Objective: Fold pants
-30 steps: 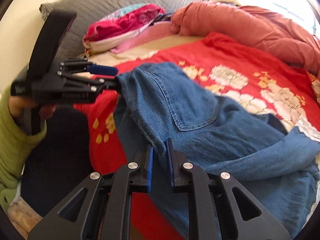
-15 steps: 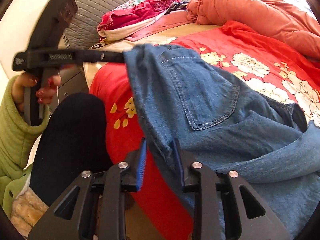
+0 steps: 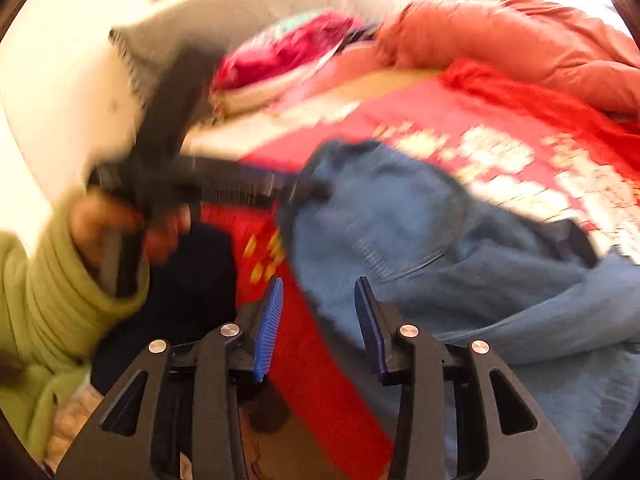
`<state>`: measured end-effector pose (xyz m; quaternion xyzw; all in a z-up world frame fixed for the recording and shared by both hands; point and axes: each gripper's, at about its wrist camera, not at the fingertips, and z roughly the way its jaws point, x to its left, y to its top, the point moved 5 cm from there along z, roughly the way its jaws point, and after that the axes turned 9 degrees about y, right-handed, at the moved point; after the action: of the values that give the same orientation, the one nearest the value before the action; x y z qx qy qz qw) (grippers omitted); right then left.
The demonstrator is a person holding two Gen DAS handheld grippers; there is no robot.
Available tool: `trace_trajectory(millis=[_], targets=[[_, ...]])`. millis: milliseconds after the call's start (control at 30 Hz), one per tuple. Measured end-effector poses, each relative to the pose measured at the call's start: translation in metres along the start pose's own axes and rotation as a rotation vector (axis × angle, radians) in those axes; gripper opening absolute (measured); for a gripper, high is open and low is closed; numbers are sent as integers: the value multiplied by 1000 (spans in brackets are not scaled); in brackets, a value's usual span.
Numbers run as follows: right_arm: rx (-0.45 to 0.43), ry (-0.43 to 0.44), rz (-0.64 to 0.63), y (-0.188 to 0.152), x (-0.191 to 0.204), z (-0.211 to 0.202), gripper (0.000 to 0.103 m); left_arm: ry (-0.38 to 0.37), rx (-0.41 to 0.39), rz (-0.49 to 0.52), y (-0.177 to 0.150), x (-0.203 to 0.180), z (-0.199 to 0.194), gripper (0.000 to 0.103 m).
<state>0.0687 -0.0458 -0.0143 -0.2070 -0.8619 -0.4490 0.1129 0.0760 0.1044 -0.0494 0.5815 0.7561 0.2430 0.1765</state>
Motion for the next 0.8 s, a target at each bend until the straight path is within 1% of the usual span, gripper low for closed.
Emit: trace_trajectory(millis=[33,100,133,200,267,367,433,500,567,600,667,767,800], targets=[[-18,-22,4,2,-4,-4,38,35,10,10,-1,1,3,49],[-33,-85,40,2,-17,-6,39,41,27,8,-4,3,9,49],[-21,-107,56,0,-22,-3,39,43,30,10,-5,3,11,50],[43,-160,88,-11,-33,9,39,42,31,8,-5,5,12,50],[117,-181,129,-23,-42,24,40,35,32,1,-6,8,13,50],[117,-171,140,-22,-45,25,41,30,28,-18,-6,9,10,52],[85,-137,167,-19,-46,17,47,35,9,-59,-5,15,-1,54],[56,-139,166,-16,-46,6,47,15,-28,-82,-6,21,-18,55],[17,-142,159,-8,-45,-6,48,45,-66,-94,-5,28,-34,55],[-20,-144,165,-4,-46,-17,53,58,-82,-95,-4,30,-41,56],[-71,-164,177,3,-53,-33,55,66,-115,-99,0,31,-54,58],[-141,-216,213,13,-70,-58,57,30,-151,-75,6,18,-66,59],[-165,-234,235,13,-77,-68,62,4,-148,-61,8,8,-65,59]])
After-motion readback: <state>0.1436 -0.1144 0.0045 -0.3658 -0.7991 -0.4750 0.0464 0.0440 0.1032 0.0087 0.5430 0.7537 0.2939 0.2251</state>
